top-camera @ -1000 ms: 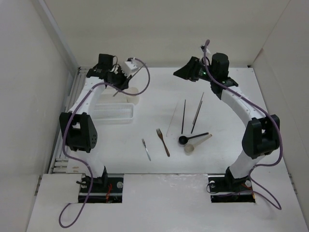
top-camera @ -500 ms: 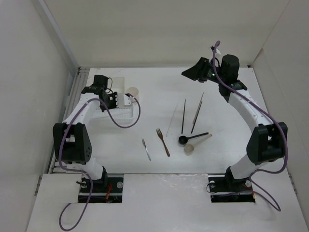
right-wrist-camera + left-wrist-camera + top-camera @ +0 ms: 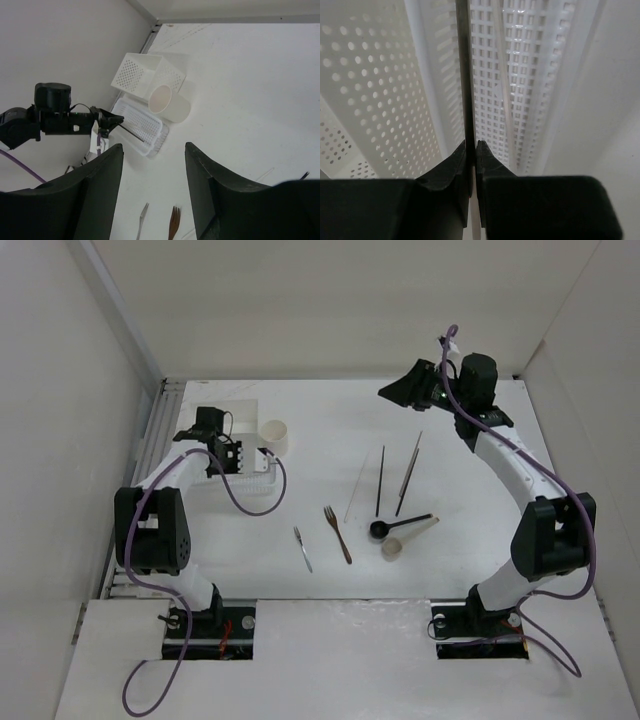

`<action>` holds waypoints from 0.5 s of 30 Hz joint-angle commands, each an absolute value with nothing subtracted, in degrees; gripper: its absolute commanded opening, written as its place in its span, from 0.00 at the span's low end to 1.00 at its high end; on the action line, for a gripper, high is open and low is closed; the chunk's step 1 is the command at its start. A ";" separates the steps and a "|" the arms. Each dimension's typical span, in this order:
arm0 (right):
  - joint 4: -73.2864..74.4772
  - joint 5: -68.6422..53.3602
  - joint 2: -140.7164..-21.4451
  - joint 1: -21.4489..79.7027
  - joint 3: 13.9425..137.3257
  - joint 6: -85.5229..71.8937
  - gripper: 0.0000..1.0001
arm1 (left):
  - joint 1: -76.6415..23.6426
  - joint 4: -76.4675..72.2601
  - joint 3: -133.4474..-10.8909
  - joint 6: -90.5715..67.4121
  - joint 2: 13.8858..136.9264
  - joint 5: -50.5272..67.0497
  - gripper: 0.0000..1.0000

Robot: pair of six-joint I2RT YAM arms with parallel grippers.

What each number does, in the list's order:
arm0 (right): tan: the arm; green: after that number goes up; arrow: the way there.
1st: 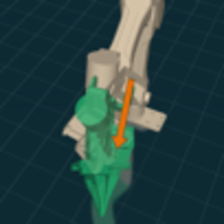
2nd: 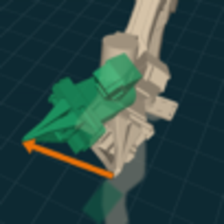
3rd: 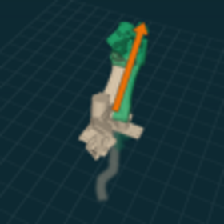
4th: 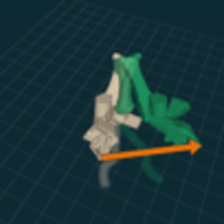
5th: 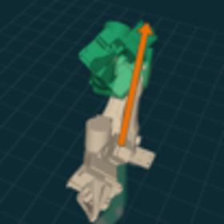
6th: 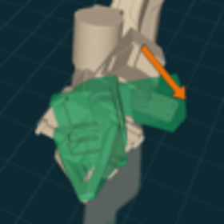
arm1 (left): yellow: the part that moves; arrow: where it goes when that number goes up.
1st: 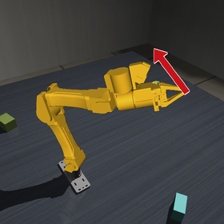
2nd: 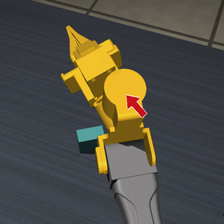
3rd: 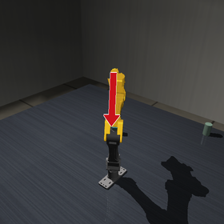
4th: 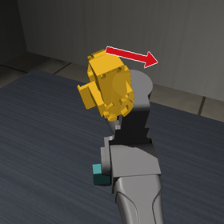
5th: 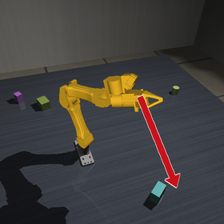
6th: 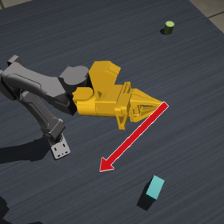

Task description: Sort the eating utensils into containers

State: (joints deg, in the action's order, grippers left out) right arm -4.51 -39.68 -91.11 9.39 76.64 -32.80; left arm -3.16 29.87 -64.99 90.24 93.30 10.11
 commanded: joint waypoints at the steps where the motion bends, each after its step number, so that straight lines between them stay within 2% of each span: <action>1: -7.38 -40.25 -88.24 8.70 76.38 -31.82 0.58 | -1.85 28.31 -63.99 92.11 93.25 9.49 0.03; 11: -6.86 -40.25 -88.24 8.70 76.38 -31.82 0.58 | -1.85 26.55 -62.23 92.64 94.48 8.88 0.12; 15: -6.86 -39.73 -87.71 8.70 76.38 -31.82 0.58 | -1.32 26.54 -61.61 92.11 95.01 7.65 0.21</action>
